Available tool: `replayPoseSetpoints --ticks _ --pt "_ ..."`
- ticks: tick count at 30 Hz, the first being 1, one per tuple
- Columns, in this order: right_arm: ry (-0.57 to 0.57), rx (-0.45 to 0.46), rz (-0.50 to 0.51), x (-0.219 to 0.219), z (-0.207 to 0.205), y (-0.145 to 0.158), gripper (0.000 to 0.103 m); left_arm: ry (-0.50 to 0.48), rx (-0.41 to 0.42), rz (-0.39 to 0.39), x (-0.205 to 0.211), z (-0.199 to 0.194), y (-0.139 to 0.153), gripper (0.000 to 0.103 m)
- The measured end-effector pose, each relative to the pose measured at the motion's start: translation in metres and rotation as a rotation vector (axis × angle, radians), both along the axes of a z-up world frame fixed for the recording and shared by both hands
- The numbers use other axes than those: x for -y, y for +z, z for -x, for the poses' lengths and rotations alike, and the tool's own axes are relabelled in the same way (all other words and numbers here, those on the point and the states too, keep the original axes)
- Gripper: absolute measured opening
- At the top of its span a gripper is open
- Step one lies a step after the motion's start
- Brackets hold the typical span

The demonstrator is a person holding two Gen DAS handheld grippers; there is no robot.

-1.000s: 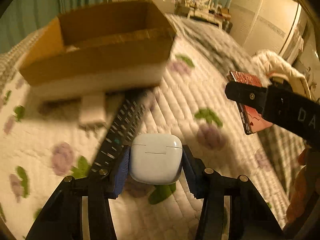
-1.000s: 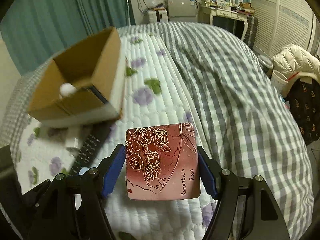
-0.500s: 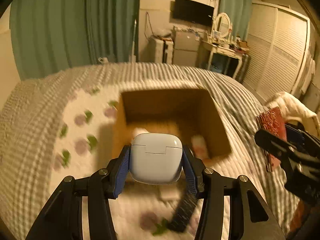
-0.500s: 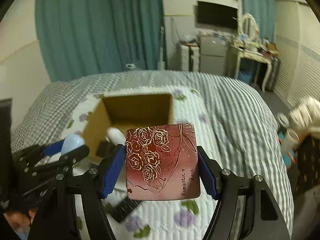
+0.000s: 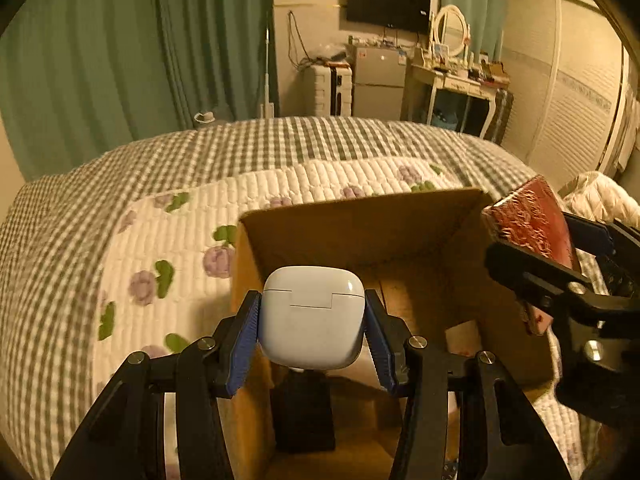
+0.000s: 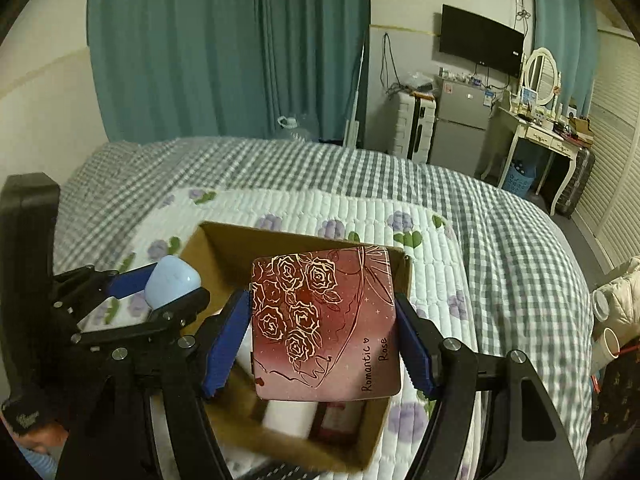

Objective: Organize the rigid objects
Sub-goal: 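Drop the earbud case and the card into the box with both grippers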

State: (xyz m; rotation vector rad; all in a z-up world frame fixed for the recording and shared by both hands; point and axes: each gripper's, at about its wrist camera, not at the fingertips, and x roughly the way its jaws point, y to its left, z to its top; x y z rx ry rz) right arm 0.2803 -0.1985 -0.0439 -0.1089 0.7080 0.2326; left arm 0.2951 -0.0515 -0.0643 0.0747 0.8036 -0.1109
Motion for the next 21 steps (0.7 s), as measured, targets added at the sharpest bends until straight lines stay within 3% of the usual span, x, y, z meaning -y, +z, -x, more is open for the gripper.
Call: replayPoseSetpoints --ticks 8,11,16,18,21 --pt "-0.009 -0.022 -0.008 0.007 -0.029 -0.028 0.069 -0.006 -0.017 -0.013 0.002 -0.017 -0.017 0.054" --pt "-0.008 -0.015 -0.016 0.007 -0.034 -0.03 0.07 0.0 -0.007 0.004 0.001 -0.017 -0.014 0.063" --pt "-0.021 0.029 -0.053 0.009 -0.038 -0.016 0.071 0.005 0.018 -0.01 0.0 -0.007 0.001 0.063" --pt "-0.055 0.032 -0.051 0.013 -0.038 -0.004 0.079 0.004 0.023 -0.001 -0.003 0.002 0.011 0.063" --pt "-0.07 0.056 -0.043 0.018 -0.022 0.023 0.081 0.003 0.049 0.012 -0.007 0.021 0.031 0.071"
